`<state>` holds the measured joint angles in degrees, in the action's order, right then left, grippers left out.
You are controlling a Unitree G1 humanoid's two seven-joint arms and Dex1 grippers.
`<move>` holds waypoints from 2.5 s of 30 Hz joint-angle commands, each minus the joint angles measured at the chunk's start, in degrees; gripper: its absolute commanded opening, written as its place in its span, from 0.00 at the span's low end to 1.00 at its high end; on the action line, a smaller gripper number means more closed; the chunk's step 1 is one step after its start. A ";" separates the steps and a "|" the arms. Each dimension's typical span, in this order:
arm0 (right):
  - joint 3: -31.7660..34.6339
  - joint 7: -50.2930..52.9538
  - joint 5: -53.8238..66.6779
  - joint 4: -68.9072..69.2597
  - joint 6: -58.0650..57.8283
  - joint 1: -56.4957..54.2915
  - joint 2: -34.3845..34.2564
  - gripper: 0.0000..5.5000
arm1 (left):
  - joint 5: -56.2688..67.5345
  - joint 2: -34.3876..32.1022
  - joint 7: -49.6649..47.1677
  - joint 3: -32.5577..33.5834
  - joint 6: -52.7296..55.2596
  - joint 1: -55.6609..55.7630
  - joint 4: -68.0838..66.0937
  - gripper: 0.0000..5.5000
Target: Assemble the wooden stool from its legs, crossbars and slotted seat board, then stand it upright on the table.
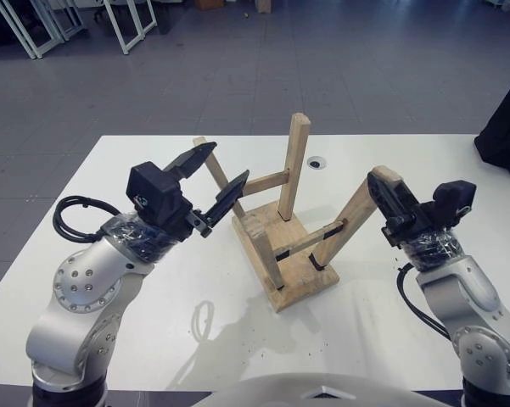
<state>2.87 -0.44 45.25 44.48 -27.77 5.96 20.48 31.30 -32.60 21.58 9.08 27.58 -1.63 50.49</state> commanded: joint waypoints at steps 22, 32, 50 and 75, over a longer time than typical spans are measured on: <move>-4.89 -1.49 -11.73 -1.82 -1.28 1.33 0.67 0.19 | -1.64 0.61 -1.74 -5.45 2.67 5.09 1.36 0.53; -1.02 -2.32 -8.53 -3.67 -4.95 -1.62 -1.32 0.59 | -2.81 1.37 -2.23 -5.25 2.23 5.29 1.41 0.53; -5.25 -10.42 -31.84 -4.34 6.57 -18.91 9.49 0.60 | -4.90 2.48 -1.12 -5.28 -0.40 6.17 -1.49 0.53; -21.28 -24.90 -49.95 -16.75 30.90 -8.97 16.66 0.60 | -5.23 1.27 0.86 -5.22 -0.85 8.38 -3.35 0.53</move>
<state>-17.84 -21.82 -7.94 26.36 7.99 -0.99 38.67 27.72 -30.22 22.01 4.34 27.17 6.65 47.41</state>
